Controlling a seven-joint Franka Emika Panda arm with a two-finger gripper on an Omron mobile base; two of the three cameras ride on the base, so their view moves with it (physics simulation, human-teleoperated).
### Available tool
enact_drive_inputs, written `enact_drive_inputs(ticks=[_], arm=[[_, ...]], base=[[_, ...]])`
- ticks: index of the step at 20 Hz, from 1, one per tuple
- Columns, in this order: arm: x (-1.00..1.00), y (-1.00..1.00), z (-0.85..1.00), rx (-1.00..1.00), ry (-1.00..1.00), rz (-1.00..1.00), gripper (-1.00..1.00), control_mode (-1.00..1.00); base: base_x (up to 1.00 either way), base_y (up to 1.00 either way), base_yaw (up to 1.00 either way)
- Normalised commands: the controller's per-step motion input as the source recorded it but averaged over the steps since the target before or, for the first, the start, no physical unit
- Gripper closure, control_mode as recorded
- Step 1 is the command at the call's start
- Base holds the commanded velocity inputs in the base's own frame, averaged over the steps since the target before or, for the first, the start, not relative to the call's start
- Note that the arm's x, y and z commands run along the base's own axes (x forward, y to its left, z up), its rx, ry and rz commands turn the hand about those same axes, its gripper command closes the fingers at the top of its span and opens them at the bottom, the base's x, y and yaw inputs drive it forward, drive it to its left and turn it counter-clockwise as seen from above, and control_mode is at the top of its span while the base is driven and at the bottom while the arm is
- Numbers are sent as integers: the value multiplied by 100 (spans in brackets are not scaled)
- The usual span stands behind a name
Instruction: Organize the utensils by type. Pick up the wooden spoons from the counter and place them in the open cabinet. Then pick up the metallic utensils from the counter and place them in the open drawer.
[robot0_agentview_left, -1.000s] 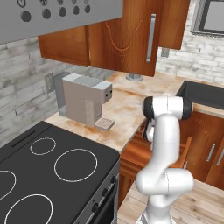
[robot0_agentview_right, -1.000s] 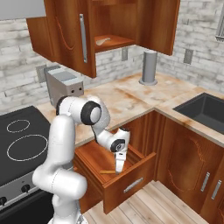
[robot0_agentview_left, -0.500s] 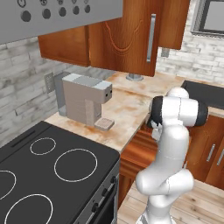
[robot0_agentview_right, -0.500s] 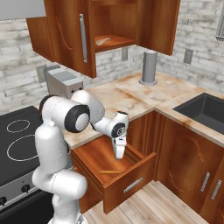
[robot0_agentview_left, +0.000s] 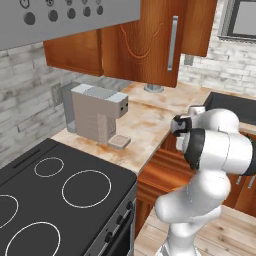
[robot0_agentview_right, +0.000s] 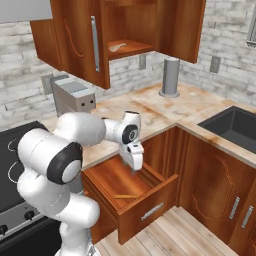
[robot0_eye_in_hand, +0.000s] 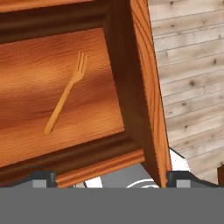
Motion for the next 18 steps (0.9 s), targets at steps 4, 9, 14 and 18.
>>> enact_drive_inputs(ticks=[4,9,14,18], arm=[[-59,10,69,1,0,33,-100,-100],[-53,16,47,4,-3,29,-100,-100],[-38,24,35,15,-12,20,-100,-100],[-51,16,33,7,-20,5,-100,-100]], base=[[0,0,0],[0,0,0],[0,0,0],[0,0,0]])
